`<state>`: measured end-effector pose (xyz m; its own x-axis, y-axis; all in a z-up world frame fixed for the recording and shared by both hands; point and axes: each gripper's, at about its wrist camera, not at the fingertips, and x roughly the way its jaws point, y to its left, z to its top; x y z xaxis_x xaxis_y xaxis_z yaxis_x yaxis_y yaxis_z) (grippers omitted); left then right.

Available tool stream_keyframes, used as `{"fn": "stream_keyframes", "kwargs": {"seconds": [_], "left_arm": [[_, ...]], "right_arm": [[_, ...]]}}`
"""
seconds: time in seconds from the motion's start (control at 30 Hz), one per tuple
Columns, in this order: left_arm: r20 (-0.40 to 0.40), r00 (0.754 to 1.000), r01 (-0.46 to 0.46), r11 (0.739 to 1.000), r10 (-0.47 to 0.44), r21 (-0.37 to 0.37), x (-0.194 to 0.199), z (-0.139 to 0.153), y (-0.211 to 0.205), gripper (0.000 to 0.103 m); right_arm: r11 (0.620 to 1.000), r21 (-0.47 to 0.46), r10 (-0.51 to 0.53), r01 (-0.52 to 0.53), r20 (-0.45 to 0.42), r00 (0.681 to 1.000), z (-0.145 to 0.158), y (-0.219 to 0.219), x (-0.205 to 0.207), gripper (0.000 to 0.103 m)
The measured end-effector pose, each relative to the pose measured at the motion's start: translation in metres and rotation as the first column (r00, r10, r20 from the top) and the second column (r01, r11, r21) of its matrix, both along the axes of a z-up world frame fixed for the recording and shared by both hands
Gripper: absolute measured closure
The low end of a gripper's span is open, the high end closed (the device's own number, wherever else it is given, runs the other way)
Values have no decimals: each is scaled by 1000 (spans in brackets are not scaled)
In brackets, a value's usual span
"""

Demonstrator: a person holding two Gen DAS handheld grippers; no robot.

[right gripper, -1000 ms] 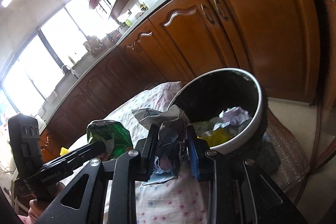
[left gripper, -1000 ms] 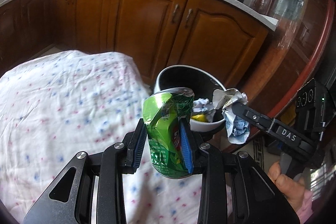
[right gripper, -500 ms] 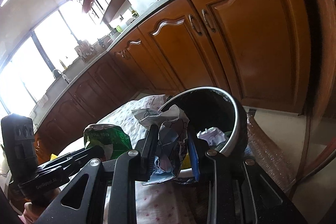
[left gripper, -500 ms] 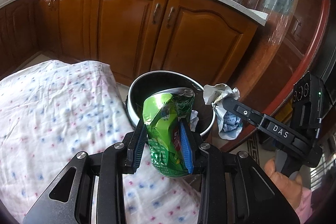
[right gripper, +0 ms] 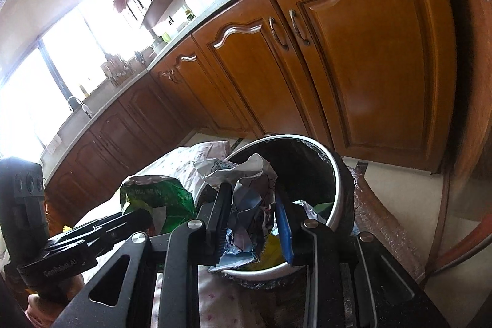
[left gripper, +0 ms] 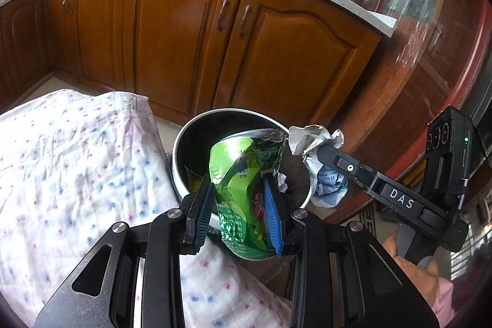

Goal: Collect trash
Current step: 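Carry the green can and foil wrapper over the bin with both tools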

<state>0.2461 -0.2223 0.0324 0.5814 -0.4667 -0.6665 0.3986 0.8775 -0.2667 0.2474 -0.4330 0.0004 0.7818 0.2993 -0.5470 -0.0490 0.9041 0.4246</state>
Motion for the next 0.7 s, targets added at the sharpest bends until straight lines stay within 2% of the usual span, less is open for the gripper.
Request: {"fn": "stream_keyframes", "kwargs": {"seconds": [0.7], "left_arm": [[-81,997,-7,999,10,36,35,-28,-14,73]], "right_arm": [[999,-52,-1,-3,-77,997,-15,0,30,73]]}}
